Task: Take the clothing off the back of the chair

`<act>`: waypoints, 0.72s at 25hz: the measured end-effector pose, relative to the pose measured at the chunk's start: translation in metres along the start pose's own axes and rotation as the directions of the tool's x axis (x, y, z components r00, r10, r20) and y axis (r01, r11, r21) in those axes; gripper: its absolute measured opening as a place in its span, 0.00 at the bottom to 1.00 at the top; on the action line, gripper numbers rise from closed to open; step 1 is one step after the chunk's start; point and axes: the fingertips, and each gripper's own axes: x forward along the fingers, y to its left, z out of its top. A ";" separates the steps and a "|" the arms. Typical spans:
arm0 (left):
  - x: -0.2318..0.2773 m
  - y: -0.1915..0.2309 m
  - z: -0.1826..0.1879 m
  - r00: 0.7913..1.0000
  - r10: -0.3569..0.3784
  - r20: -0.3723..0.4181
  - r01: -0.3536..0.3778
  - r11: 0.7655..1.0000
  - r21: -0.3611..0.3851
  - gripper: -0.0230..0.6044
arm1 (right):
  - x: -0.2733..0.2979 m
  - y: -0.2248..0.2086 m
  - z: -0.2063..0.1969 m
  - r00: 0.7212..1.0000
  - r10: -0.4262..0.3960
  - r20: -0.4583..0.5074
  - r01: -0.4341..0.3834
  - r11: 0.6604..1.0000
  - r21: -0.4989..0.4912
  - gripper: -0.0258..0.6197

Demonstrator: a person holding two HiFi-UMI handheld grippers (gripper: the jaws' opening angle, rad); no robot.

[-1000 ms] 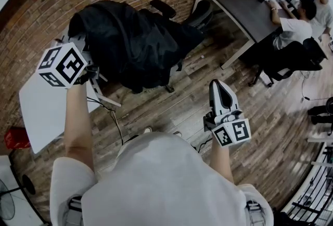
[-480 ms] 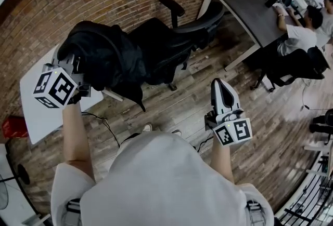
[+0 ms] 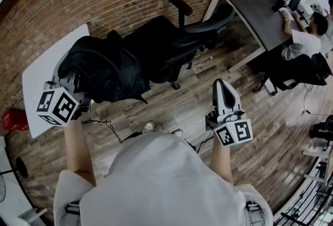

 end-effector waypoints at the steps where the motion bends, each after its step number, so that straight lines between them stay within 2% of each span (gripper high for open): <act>1: -0.008 0.003 -0.003 1.000 0.007 -0.003 -0.007 1.000 -0.013 0.10 | -0.001 0.000 -0.001 1.000 -0.003 -0.001 0.003 1.000 0.000 0.07; 5: -0.040 0.010 -0.006 0.999 0.036 -0.011 -0.036 0.998 -0.049 0.10 | -0.003 -0.003 -0.002 1.000 -0.005 -0.002 0.005 1.000 0.001 0.07; 12: -0.069 0.010 -0.003 0.998 0.065 -0.010 -0.065 0.997 -0.049 0.10 | 0.012 0.005 -0.003 0.999 0.036 0.004 -0.036 0.999 0.009 0.07; 18: -0.062 -0.011 -0.023 0.998 0.011 -0.057 -0.014 0.998 -0.064 0.10 | 0.019 0.016 -0.003 0.998 0.067 -0.004 -0.067 0.998 0.010 0.07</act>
